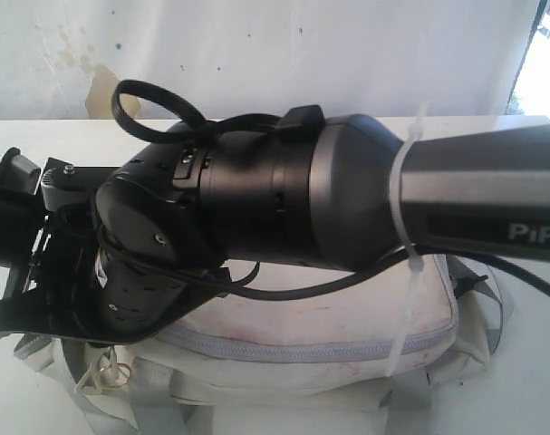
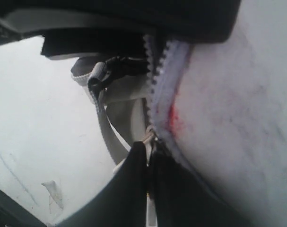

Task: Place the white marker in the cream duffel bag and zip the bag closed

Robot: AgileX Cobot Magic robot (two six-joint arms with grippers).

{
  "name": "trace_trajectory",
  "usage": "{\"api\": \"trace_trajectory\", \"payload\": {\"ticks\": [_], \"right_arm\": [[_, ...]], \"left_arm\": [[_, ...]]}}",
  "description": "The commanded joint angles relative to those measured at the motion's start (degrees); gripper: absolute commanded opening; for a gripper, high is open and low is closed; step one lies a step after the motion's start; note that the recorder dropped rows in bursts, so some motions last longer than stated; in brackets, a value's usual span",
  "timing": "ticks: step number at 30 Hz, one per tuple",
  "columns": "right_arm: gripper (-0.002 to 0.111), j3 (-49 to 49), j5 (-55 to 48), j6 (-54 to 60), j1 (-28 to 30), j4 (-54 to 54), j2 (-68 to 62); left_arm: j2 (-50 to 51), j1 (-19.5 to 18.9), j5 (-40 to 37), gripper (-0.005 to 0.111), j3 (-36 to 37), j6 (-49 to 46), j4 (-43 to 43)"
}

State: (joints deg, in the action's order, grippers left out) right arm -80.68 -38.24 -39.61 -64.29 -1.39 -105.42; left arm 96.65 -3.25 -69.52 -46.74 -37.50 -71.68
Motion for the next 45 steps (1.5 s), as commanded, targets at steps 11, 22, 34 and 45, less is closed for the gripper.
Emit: {"api": "trace_trajectory", "payload": {"ticks": [11, 22, 34, 45], "right_arm": [[0.0, 0.2, -6.1, 0.7, 0.5, -0.5, 0.7], [0.0, 0.2, -12.2, 3.0, 0.5, 3.1, 3.0], [0.0, 0.2, -29.1, 9.0, 0.5, -0.3, 6.9], [0.0, 0.2, -31.7, 11.3, 5.3, -5.1, 7.1]], "left_arm": [[-0.7, 0.4, -0.4, 0.0, 0.3, -0.4, -1.0], [0.1, -0.1, -0.4, 0.0, 0.3, 0.6, -2.4], [1.0, -0.1, 0.8, 0.0, 0.3, 0.6, 1.3], [1.0, -3.6, -0.4, 0.0, 0.3, -0.9, 0.5]]}}
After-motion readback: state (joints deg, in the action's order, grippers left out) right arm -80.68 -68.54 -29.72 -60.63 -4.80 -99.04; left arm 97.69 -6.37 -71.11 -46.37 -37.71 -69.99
